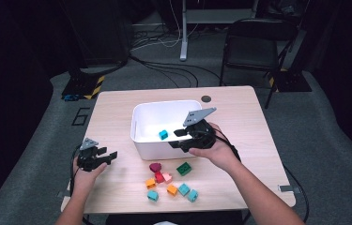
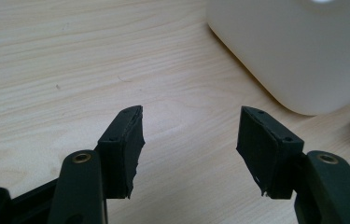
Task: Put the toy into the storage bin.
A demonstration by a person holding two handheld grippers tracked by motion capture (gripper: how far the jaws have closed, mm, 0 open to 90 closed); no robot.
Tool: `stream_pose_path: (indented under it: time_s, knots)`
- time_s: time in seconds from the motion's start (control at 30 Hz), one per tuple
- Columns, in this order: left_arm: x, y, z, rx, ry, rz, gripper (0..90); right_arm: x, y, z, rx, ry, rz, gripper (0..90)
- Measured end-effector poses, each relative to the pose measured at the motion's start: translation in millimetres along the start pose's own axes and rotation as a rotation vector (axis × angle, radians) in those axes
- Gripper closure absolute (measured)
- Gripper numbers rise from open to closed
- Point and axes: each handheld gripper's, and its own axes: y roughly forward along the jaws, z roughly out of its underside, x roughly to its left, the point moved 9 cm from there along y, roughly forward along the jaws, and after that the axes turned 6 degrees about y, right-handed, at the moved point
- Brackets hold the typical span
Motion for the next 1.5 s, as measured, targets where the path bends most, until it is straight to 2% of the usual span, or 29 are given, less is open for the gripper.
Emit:
stream_pose_path:
  time_s: [0.37, 0.5, 0.6, 0.63, 0.8, 1.07, 1.27, 1.5]
  knots:
    - [0.5, 0.9, 0.4, -0.004, -0.002, -0.005, 40.6, 2.0, 10.6, 34.7, 0.022, 0.018, -0.014, 51.5]
    - [0.3, 0.6, 0.9, 0.002, -0.001, -0.003, 40.6, -1.1, 24.3, 56.9, 0.041, 0.029, -0.022, 51.3]
    - [0.4, 0.6, 1.1, 0.002, -0.002, -0.003, 40.6, -3.9, 30.9, 65.5, 0.046, 0.024, -0.019, 51.3]
    - [0.5, 0.4, 1.4, 0.005, -0.004, -0.003, 40.6, -6.5, 37.9, 74.4, 0.051, 0.035, -0.015, 51.3]
    - [1.3, 0.7, 1.7, 0.004, -0.006, -0.005, 40.6, -12.5, 51.3, 89.3, 0.065, 0.046, -0.018, 50.7]
    - [2.1, 0.4, 1.6, -0.005, -0.009, -0.010, 40.6, -15.3, 67.2, 104.7, 0.080, 0.063, -0.018, 50.4]
    - [2.7, 0.4, 1.8, -0.003, -0.009, -0.013, 40.6, -17.6, 76.4, 114.6, 0.107, 0.057, -0.012, 49.9]
    - [3.2, 0.6, 1.7, -0.003, -0.009, -0.014, 40.7, -20.8, 83.6, 127.7, 0.136, 0.105, -0.030, 48.0]
